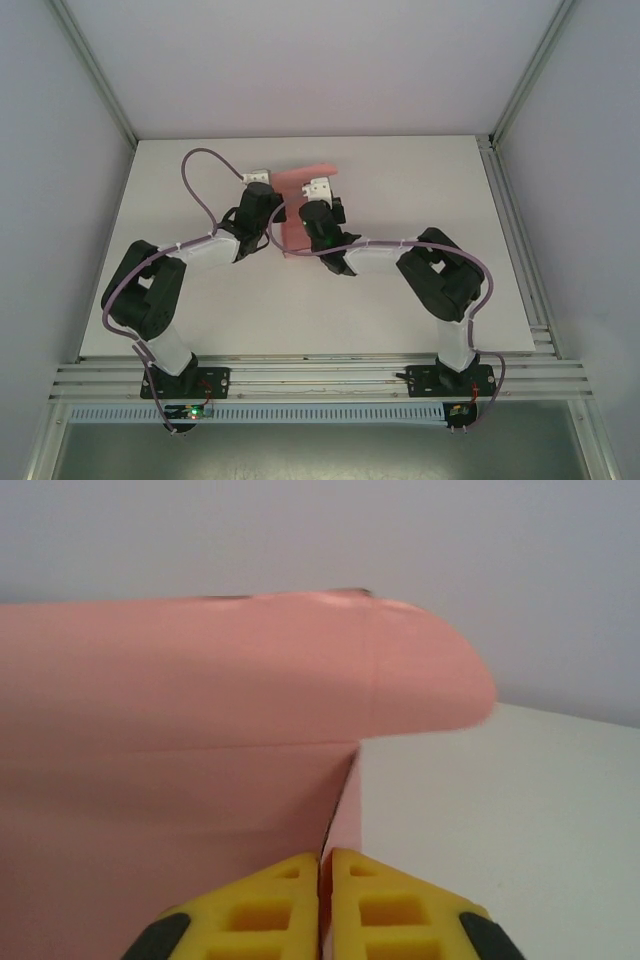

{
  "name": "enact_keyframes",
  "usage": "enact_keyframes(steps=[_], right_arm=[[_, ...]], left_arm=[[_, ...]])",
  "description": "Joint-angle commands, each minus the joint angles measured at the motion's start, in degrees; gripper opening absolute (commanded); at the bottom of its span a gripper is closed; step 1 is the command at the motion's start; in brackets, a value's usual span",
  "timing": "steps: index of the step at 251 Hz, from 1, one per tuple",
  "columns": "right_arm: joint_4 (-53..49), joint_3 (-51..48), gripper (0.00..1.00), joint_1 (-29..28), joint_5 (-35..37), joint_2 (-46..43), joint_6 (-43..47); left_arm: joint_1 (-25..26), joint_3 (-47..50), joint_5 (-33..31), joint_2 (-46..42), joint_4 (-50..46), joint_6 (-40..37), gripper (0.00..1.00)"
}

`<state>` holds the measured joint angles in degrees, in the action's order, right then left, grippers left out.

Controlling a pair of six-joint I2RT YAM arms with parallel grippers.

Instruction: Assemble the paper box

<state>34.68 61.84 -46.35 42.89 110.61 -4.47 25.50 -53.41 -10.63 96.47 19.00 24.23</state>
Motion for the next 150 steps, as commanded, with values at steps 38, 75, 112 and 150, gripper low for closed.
enact_keyframes(steps=[38,75,112,150], right_arm=[[1.4,-11.8,0.18,0.1,-21.6,-9.7,-4.5],[1.4,-15.9,0.17,1.4,-29.8,-12.0,-5.1],[3.0,-19.5,0.15,2.1,-31.5,-11.6,-7.0],[4.5,-22.5,0.15,2.5,-35.6,-12.3,-6.9]], left_arm=[[2.3,7.0,9.3,-4.0,15.1,-11.7,0.01],[2.3,12.8,14.7,-5.5,23.3,-15.0,0.0],[3.0,20.5,16.6,-4.6,33.9,-16.0,0.0],[4.2,25.4,14.6,-5.2,38.5,-17.1,0.0]])
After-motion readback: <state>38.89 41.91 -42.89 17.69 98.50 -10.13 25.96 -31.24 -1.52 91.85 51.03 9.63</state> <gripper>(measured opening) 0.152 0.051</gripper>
